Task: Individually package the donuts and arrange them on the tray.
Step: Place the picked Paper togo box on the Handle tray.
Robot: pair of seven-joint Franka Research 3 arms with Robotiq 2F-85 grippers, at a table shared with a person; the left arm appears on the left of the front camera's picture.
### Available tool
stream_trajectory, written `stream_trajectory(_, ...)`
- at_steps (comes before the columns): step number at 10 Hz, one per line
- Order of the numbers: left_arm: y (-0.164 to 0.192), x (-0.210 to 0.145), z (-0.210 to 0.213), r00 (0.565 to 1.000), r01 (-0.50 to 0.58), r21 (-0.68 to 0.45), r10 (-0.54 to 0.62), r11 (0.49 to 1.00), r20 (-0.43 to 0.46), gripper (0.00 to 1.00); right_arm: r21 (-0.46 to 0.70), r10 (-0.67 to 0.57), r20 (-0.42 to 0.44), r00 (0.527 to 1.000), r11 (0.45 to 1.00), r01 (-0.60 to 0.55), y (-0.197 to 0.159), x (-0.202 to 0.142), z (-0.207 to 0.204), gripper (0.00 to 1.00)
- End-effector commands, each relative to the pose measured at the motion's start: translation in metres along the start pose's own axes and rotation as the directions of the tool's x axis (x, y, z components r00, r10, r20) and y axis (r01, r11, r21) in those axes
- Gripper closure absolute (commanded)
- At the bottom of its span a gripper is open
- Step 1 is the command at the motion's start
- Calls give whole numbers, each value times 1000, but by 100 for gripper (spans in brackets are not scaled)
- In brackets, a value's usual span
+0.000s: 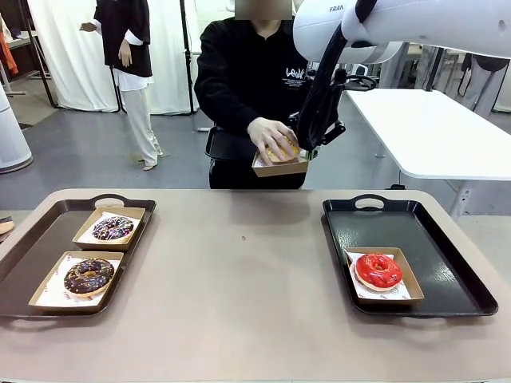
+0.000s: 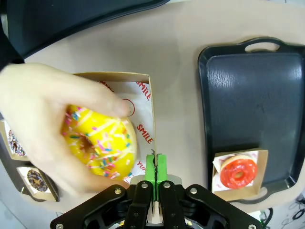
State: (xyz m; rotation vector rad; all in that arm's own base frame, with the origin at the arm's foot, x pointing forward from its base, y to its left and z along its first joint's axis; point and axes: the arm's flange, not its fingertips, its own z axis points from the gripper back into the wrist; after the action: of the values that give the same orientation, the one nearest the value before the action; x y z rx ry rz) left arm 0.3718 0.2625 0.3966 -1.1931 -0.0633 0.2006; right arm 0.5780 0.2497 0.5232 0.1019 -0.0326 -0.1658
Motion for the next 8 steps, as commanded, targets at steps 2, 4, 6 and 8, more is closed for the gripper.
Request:
stream_trajectory(2,-1,-1,0,1000,-10,-14,10,1000,12,0,-4,2,5,1000,1000,-2,-1,-1,-1,100)
stream_trajectory(4,-1,-1,0,1000,-10,-14,10,1000,12,0,-4,2,5,1000,1000,-2,-1,-1,-1,100)
stream_trajectory(6,-1,-1,0,1000,-10,-14,10,1000,12,0,-4,2,5,1000,1000,-2,-1,-1,-1,100)
stream_trajectory(8,-1,-1,0,1000,-10,-14,10,1000,12,0,-4,2,5,1000,1000,-2,-1,-1,-1,100)
